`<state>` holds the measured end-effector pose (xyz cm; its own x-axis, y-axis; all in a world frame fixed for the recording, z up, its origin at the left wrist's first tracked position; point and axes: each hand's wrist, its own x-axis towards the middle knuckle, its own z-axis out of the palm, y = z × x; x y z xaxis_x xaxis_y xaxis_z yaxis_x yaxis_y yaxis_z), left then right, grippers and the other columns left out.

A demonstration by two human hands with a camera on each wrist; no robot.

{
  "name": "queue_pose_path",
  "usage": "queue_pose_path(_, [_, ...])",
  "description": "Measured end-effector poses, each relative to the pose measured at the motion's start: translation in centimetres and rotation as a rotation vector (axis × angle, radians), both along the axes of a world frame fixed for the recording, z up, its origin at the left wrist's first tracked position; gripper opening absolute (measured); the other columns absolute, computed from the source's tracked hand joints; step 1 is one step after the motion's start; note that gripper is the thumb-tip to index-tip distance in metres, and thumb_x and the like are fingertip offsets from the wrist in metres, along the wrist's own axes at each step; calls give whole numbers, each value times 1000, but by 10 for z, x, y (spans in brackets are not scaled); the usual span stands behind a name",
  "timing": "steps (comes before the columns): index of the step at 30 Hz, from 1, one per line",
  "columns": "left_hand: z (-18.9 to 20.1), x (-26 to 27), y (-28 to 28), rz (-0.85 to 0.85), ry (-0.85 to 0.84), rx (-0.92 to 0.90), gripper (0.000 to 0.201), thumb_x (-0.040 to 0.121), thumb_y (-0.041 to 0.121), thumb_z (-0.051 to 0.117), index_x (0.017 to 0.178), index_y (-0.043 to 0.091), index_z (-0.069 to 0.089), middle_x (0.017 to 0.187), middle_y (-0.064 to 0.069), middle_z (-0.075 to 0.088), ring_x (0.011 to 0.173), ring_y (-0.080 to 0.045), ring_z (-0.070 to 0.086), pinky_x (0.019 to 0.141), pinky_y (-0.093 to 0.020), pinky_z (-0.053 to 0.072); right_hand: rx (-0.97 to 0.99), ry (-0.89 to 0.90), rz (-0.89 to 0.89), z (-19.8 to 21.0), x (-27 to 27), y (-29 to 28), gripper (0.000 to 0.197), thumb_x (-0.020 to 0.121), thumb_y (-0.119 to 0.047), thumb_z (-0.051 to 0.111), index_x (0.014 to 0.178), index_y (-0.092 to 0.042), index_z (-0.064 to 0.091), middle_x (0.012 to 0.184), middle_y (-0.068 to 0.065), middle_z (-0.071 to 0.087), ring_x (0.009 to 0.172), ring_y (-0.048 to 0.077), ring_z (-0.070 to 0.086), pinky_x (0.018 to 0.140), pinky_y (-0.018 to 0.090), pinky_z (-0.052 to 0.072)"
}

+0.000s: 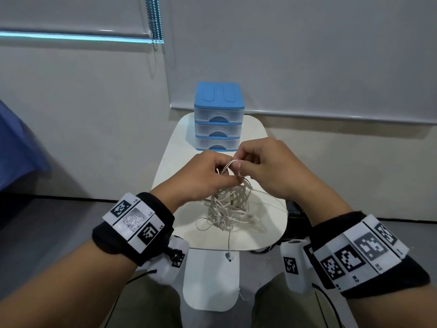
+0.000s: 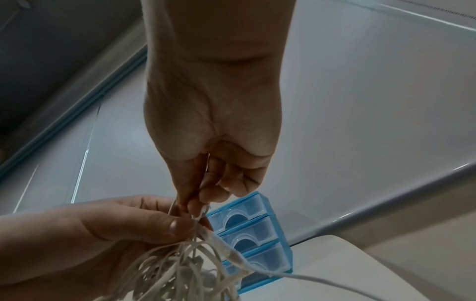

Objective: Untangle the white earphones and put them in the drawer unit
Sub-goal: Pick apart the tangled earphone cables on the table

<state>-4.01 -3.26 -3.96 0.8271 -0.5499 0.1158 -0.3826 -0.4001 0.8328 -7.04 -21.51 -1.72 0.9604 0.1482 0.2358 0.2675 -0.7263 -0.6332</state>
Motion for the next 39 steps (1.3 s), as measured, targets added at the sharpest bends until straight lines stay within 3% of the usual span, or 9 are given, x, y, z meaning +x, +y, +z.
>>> queue_pose_path(5, [0, -1, 4, -6, 64, 5, 17, 94, 12, 66, 95, 23, 79, 74, -2, 50, 68, -13, 49, 68, -30, 42, -23, 100, 18, 2, 0, -1, 17, 99, -20, 62, 83, -19, 69, 69, -11, 74, 64, 6, 63, 73, 33, 55])
queue_pose_path(9, [3, -1, 6, -22, 67, 36, 18, 95, 11, 67, 85, 24, 75, 71, 1, 49, 67, -12, 45, 67, -26, 39, 20, 171, 48, 1, 0, 0, 21, 100, -20, 56, 82, -19, 67, 69, -9, 72, 69, 7, 59, 80, 42, 54])
queue_pose_path(14, [1, 2, 4, 43, 57, 57, 12, 95, 22, 72, 84, 21, 74, 59, 14, 47, 59, -9, 43, 62, -25, 37, 84, 195, 37, -3, -1, 2, 27, 98, -28, 61, 74, -16, 64, 69, -2, 71, 67, 11, 60, 78, 42, 54])
queue_pose_path(18, [-2, 1, -1, 128, -17, 118, 23, 94, 15, 68, 74, 27, 65, 52, 17, 52, 55, -5, 46, 62, -26, 38, 84, 231, 83, -4, -3, 4, 26, 90, -27, 69, 69, -14, 62, 66, -2, 67, 65, 12, 55, 67, 34, 45])
queue_pose_path(21, [-1, -3, -5, 176, -42, 137, 18, 90, 12, 63, 80, 25, 67, 54, 13, 55, 52, -6, 48, 59, -27, 40, 125, 247, 138, -2, -3, 2, 18, 85, -15, 73, 71, -13, 62, 65, -2, 62, 63, 11, 52, 65, 30, 41])
queue_pose_path(28, [2, -1, 0, 90, -27, 23, 10, 88, 9, 62, 88, 18, 66, 67, 0, 55, 59, -15, 45, 59, -32, 39, 294, 213, 270, -2, -2, 3, 21, 76, -14, 74, 81, -2, 57, 73, 10, 53, 71, 20, 48, 67, 33, 42])
queue_pose_path(31, [2, 0, 1, 113, 3, 33, 7, 92, 23, 69, 87, 20, 67, 68, 6, 55, 61, -14, 49, 60, -30, 41, 179, 102, 106, -8, 2, 4, 14, 80, -16, 73, 78, -15, 59, 68, 0, 59, 65, 15, 50, 66, 34, 42])
queue_pose_path(34, [2, 3, 0, 229, -31, 92, 12, 94, 24, 70, 83, 20, 69, 73, 9, 63, 65, -11, 57, 62, -26, 43, -13, -109, -139, -8, 3, 10, 16, 88, -9, 68, 81, -22, 61, 69, -8, 63, 63, 7, 54, 61, 26, 43])
queue_pose_path(39, [5, 3, -3, 275, -38, 59, 12, 93, 27, 72, 83, 21, 71, 91, 9, 66, 59, -4, 59, 60, -23, 45, -5, -138, -152, -1, 5, 14, 20, 89, -3, 64, 81, -21, 63, 72, -6, 68, 72, 14, 66, 69, 32, 54])
